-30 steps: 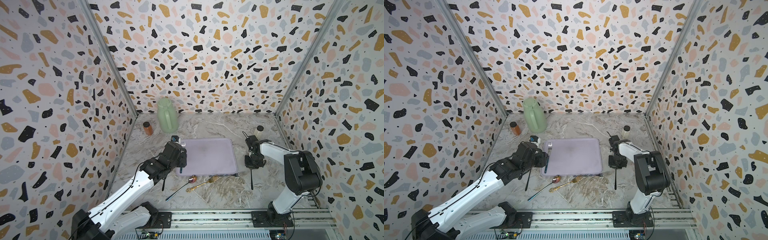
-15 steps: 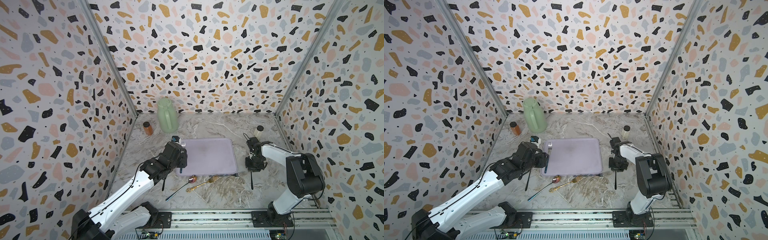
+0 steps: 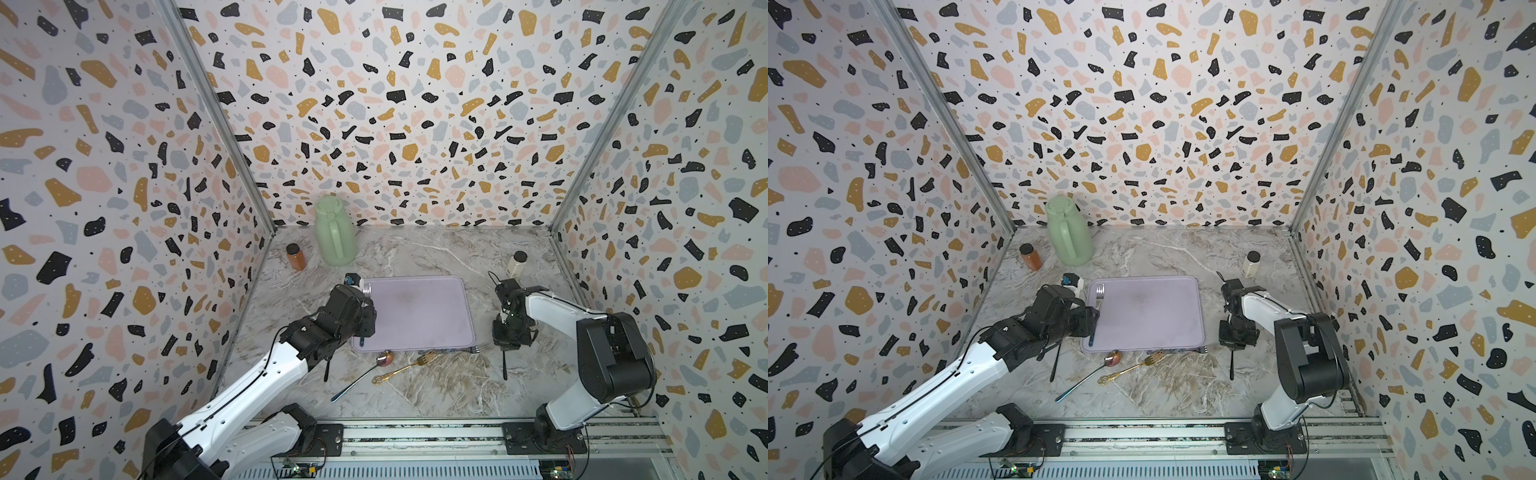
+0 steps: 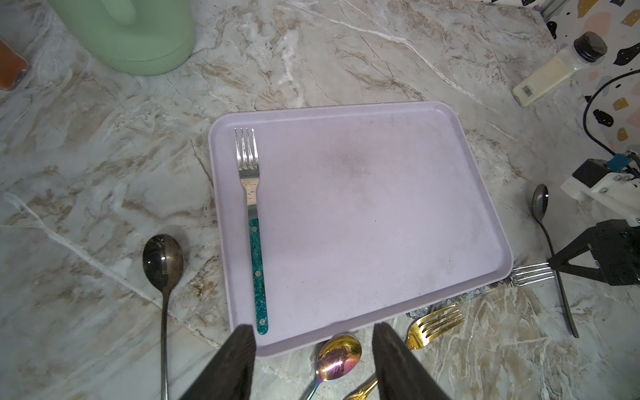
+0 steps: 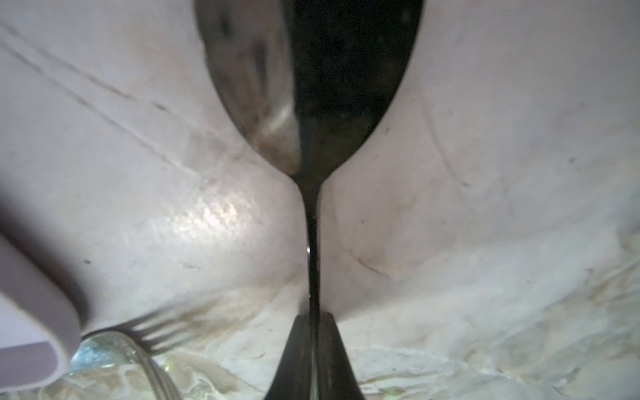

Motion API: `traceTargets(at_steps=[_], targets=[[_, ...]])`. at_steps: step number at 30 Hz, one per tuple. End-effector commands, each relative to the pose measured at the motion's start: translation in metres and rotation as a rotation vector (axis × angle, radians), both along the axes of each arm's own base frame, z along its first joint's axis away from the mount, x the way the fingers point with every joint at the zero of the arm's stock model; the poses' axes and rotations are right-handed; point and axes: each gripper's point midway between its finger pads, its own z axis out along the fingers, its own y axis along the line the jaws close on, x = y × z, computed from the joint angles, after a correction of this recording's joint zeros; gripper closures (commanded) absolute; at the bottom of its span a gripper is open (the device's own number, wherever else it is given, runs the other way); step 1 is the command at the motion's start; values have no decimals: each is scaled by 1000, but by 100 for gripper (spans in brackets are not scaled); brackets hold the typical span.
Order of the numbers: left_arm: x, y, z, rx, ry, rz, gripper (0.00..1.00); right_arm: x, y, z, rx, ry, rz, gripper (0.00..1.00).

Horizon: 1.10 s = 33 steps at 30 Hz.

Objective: Set the spoon and fork side by side
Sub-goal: Pick up the spoon from the center of the board.

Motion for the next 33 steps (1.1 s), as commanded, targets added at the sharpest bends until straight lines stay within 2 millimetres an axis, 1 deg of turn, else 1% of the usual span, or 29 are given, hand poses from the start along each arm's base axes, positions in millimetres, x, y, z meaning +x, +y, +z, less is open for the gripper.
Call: traceTargets(at_steps=[1,4,5,6,8,9,11,13,14,18,20,21,23,24,27,28,29,30,32,33], targets=[[-2,2,10,-28,-22,3,43,12,-2,36,-27,-68,4,95],[-6,6,17,-29,-28,9,43,24,3,60,-20,-112,8,98],[-7,7,20,-31,-31,14,43,29,7,68,-14,-127,12,100],[-7,9,24,-33,-36,21,43,34,11,76,-10,-138,16,100],[-10,11,32,-39,-45,26,43,43,21,90,-5,-163,28,100],[-11,12,36,-42,-50,28,43,49,29,98,-3,-178,39,100],[-13,16,43,-41,-58,34,43,57,39,108,-2,-198,52,100],[-15,19,49,-32,-62,42,43,69,57,119,12,-222,60,100],[-16,22,51,-28,-64,47,43,72,61,120,15,-224,62,100],[-21,29,59,-31,-74,72,44,95,103,140,86,-267,64,99],[-24,32,63,-36,-78,78,45,102,120,146,98,-286,80,98],[-25,34,66,-37,-81,80,45,107,134,147,104,-291,91,98],[-29,40,68,-28,-86,93,45,115,153,147,114,-298,104,97],[-32,44,70,-22,-94,102,45,119,167,145,120,-298,113,97],[-38,52,74,-11,-101,117,45,126,201,134,129,-284,145,97],[-40,54,76,-9,-101,117,45,127,208,132,132,-281,151,98],[-42,56,77,-7,-104,116,45,129,223,126,132,-273,167,98],[-44,58,79,-6,-108,117,45,130,230,125,135,-275,174,98],[-47,61,80,-1,-115,119,45,130,253,111,141,-260,190,98],[-48,63,80,4,-118,121,45,131,263,108,147,-261,197,98]])
